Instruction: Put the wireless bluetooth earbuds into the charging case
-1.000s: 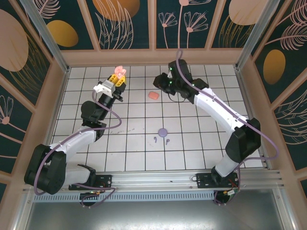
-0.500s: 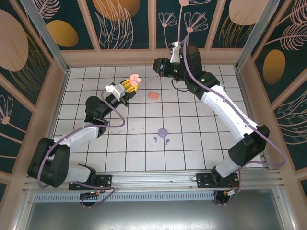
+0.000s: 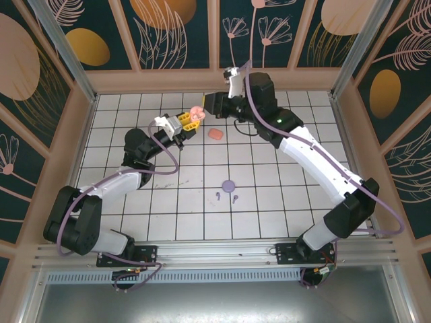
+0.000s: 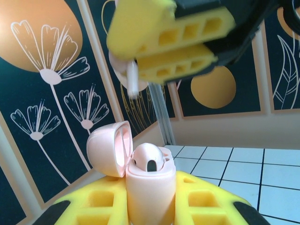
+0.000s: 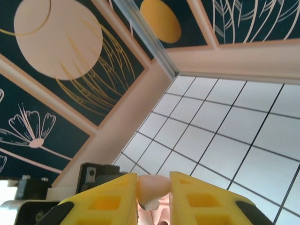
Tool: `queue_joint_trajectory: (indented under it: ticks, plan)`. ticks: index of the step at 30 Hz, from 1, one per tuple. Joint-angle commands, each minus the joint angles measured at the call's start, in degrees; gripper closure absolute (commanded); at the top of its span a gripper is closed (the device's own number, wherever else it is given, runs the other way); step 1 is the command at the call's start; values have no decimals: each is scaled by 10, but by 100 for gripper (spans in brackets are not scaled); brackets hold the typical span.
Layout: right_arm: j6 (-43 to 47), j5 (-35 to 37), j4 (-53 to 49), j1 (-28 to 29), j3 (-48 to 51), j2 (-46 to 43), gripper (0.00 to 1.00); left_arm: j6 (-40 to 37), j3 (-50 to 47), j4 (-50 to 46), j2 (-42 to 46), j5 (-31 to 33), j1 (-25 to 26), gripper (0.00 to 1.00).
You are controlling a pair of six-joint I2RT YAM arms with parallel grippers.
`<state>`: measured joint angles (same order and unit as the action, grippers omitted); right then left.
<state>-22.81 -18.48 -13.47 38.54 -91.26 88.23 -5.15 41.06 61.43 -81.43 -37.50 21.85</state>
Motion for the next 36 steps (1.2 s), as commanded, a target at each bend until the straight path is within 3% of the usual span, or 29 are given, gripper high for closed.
queue_joint_trajectory:
  ticks: [1, 24, 36]
  plan:
    - [9, 5, 20, 9, 18, -24, 78, -7, 18, 12, -3, -16, 1, 100]
    - [-5, -4, 17, 20, 49, -18, 79, -6, 25, 15, -2, -7, 2, 100]
    - [33, 27, -57, 41, 6, 21, 80, -7, 34, 9, -5, -8, 3, 100]
